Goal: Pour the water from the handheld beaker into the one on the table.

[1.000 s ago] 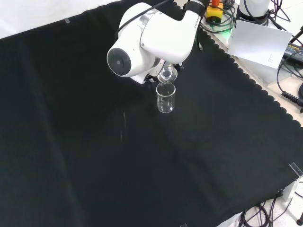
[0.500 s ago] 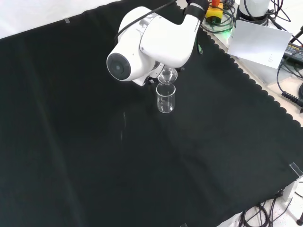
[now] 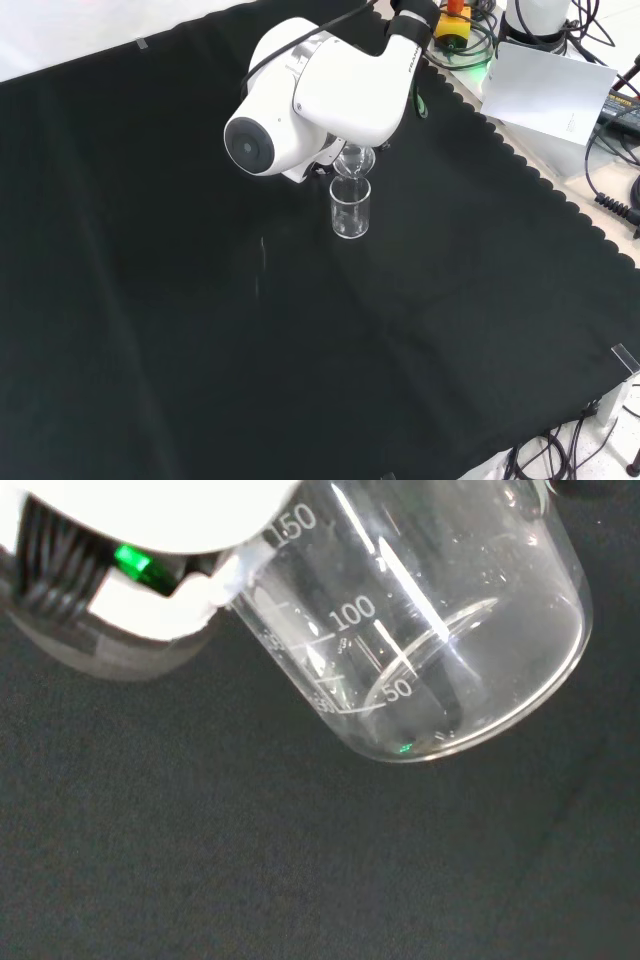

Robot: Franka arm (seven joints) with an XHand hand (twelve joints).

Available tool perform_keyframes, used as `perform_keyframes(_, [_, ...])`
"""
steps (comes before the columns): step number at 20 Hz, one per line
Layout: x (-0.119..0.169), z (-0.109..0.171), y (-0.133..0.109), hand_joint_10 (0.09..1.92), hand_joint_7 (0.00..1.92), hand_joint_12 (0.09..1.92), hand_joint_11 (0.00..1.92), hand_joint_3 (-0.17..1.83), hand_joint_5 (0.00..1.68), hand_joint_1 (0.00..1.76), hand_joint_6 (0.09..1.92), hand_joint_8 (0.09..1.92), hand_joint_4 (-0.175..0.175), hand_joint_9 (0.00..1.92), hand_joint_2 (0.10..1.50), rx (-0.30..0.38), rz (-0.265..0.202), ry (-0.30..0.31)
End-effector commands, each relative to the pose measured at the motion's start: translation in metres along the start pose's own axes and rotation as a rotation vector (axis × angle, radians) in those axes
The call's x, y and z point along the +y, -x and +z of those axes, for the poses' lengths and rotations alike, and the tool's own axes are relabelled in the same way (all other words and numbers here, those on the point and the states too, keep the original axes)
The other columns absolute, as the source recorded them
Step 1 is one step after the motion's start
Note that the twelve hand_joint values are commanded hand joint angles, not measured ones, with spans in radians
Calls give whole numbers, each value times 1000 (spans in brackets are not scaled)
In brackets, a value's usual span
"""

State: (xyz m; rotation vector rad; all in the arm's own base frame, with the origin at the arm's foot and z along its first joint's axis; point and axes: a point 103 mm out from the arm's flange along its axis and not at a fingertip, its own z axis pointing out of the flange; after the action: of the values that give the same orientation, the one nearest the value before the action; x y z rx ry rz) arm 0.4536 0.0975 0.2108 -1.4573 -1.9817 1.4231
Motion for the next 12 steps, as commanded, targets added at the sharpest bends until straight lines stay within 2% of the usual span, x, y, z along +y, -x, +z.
perform_keyframes(1, [-1, -2, 0, 111, 1326, 630, 1460, 778, 1273, 1311, 699, 676, -175, 1720, 585, -1, 19, -22])
perform_keyframes(12, [-1, -3, 0, 114, 1321, 631, 1460, 780, 1268, 1310, 708, 685, -175, 1718, 586, -9, 28, -58])
